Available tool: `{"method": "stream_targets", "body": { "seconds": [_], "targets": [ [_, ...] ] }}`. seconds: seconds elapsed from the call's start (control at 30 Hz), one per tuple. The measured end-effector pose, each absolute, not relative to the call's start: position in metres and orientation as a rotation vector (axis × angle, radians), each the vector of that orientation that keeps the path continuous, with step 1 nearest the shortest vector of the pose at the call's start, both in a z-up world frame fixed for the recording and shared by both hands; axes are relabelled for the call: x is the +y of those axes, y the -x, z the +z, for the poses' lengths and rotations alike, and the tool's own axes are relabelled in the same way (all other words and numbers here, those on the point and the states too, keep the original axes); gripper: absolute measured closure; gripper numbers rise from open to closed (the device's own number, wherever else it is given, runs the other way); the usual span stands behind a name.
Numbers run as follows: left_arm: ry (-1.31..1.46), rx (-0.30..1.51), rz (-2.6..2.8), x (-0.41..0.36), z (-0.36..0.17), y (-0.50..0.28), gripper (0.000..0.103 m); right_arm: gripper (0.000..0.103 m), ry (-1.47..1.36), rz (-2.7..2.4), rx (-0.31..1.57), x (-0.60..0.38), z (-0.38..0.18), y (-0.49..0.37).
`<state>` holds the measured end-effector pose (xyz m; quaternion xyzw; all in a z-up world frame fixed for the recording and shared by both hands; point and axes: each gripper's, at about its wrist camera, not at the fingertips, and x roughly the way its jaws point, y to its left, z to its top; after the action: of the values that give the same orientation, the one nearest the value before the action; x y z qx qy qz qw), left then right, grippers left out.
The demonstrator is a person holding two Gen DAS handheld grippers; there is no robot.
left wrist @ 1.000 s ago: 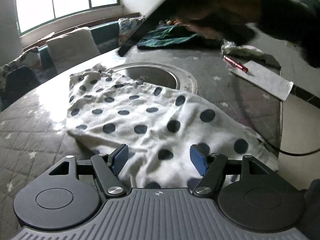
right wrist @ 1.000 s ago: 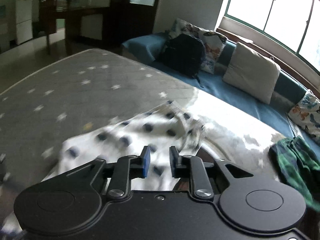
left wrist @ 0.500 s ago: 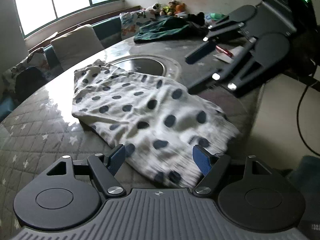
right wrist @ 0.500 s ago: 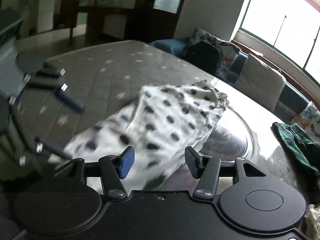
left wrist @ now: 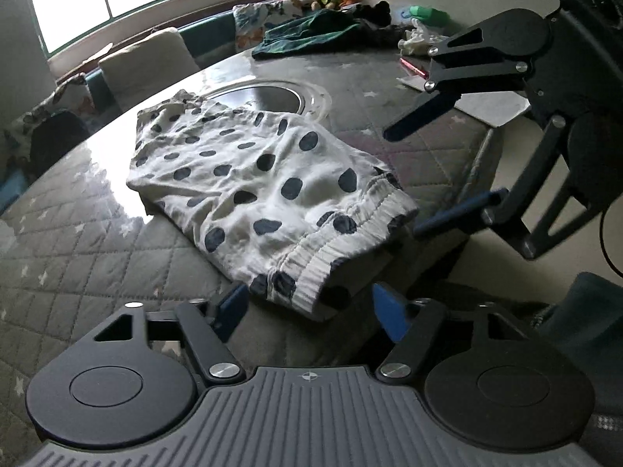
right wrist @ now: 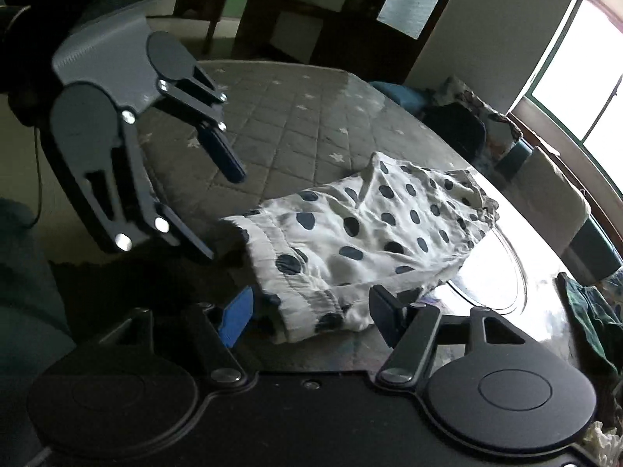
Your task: Fold clothes
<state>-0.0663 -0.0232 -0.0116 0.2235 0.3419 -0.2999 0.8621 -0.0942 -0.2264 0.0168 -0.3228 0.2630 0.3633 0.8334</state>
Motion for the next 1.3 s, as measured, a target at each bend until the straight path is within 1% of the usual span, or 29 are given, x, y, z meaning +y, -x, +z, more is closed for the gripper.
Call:
{"method": "stream_targets", "body": {
  "seconds": [0.07, 0.13, 0.2, 0.27, 0.33, 0.4, 0.57, 0.77, 1.0, 1.1, 1.17, 1.23, 1.3],
  "targets": [
    [-0.511, 0.691, -0.618, -0.028, -0.013, 0.066, 0.049, 0.034, 0.696, 0.773, 0.555, -0.226, 0.015, 0.096],
    [-0.564, 0.664, -0.614, -0.034, -0.015, 0.066, 0.051, 0.034, 0.724, 0.776, 0.552, -0.225, 0.011, 0.1],
    [-0.61, 0.663, -0.632, -0.039, -0.019, 0.065, 0.059, 0.034, 0.73, 0.778, 0.55, -0.226, 0.01, 0.102],
    [-0.668, 0.653, -0.631, -0.044, -0.024, 0.066, 0.076, 0.034, 0.736, 0.783, 0.549, -0.226, 0.007, 0.103],
    [-0.7, 0.639, -0.629, -0.046, -0.026, 0.066, 0.085, 0.034, 0.751, 0.79, 0.543, -0.225, 0.005, 0.106],
    [-0.692, 0.639, -0.64, -0.043, -0.021, 0.061, 0.09, 0.034, 0.774, 0.796, 0.529, -0.224, 0.002, 0.107],
    [-0.664, 0.644, -0.66, -0.04, -0.006, 0.049, 0.094, 0.034, 0.845, 0.821, 0.492, -0.216, -0.006, 0.106],
    [-0.653, 0.673, -0.685, -0.048, 0.014, 0.031, 0.094, 0.034, 0.859, 0.818, 0.445, -0.205, -0.013, 0.107],
    [-0.594, 0.707, -0.712, -0.048, 0.031, 0.015, 0.094, 0.034, 0.921, 0.732, 0.38, -0.192, -0.035, 0.111],
    [-0.559, 0.725, -0.725, -0.044, 0.033, 0.009, 0.094, 0.048, 0.937, 0.691, 0.359, -0.195, -0.037, 0.112],
    [-0.537, 0.738, -0.739, -0.042, 0.033, 0.007, 0.092, 0.059, 0.932, 0.679, 0.354, -0.198, -0.036, 0.112],
    [-0.542, 0.736, -0.75, -0.039, 0.031, 0.01, 0.085, 0.083, 0.907, 0.664, 0.372, -0.202, -0.033, 0.108],
    [-0.564, 0.716, -0.754, -0.034, 0.029, 0.017, 0.079, 0.084, 0.869, 0.654, 0.388, -0.205, -0.029, 0.104]
  ]
}}
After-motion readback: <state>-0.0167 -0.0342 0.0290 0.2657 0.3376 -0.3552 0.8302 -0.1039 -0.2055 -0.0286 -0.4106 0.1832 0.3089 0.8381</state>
